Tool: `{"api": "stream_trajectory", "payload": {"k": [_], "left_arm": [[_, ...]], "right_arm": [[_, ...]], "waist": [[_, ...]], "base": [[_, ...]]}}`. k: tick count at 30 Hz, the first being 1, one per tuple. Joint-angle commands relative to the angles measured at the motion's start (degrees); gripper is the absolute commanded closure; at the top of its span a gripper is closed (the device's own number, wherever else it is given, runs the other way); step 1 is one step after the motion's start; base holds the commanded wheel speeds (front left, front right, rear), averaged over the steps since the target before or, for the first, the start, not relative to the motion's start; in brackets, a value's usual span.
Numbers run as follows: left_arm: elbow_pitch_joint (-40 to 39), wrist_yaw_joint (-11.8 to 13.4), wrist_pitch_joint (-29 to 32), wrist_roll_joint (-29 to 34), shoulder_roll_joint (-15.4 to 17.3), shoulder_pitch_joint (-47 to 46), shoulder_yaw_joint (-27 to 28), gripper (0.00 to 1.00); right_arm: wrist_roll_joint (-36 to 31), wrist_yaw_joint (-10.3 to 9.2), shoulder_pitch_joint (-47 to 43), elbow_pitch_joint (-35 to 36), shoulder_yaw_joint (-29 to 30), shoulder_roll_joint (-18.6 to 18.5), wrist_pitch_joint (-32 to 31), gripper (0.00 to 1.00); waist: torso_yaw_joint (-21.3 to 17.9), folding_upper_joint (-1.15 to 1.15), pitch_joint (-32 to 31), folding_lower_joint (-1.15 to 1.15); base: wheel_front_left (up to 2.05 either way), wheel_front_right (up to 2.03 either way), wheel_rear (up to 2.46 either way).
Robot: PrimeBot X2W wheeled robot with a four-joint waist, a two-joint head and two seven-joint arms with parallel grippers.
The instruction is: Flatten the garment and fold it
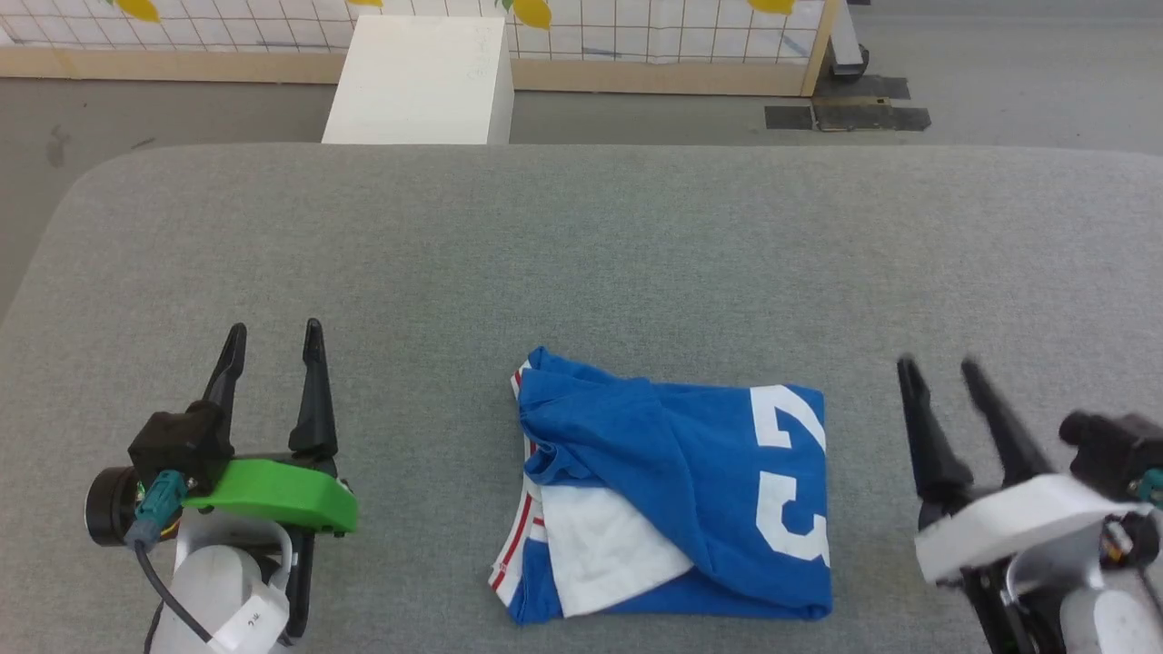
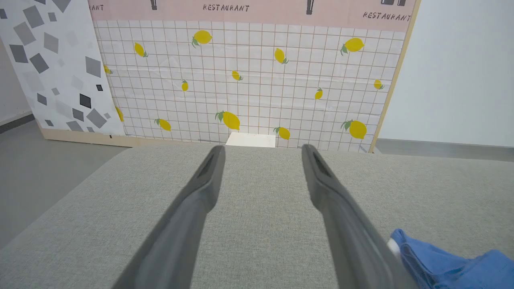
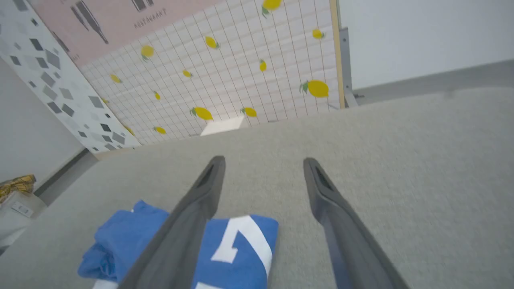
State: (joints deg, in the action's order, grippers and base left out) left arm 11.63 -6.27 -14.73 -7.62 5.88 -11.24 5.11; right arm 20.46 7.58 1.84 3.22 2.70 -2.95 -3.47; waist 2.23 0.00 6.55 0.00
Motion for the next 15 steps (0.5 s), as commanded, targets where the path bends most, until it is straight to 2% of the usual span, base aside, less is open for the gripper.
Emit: {"api": "stream_trajectory", "payload": {"k": [1, 7, 8, 15], "left_arm": [[-0.13, -0.23, -0.27, 0.82, 0.14, 0.34, 0.01, 0.0], [-0.23, -0.26, -0.27, 1.0, -0.28, 0.6, -0.44, 0.0], [-0.02, -0.35, -0.27, 0.99, -0.39, 0.4, -0.7, 0.0], [0.29, -0.4, -0.27, 1.14, -0.76, 0.31, -1.3, 0.0]], "right_arm": [[2.06, -0.09, -1.04, -1.88, 0.4, 0.07, -1.35, 0.0], [9.6, -0.09, -1.06, -11.35, -0.9, 0.07, -9.33, 0.0], [13.61, -0.09, 0.33, -15.62, -2.08, 0.07, -11.8, 0.0], [18.71, -0.09, 4.68, -24.35, -6.21, 0.07, -15.87, 0.0]], "waist": [[0.06, 0.0, 0.13, 0.0], [0.53, 0.0, 0.68, 0.0], [0.93, 0.0, 0.85, 0.0], [1.91, 0.0, 0.68, 0.0]], "base": [[0.0, 0.0, 0.0], [0.0, 0.0, 0.0], [0.0, 0.0, 0.0], [0.0, 0.0, 0.0]]}}
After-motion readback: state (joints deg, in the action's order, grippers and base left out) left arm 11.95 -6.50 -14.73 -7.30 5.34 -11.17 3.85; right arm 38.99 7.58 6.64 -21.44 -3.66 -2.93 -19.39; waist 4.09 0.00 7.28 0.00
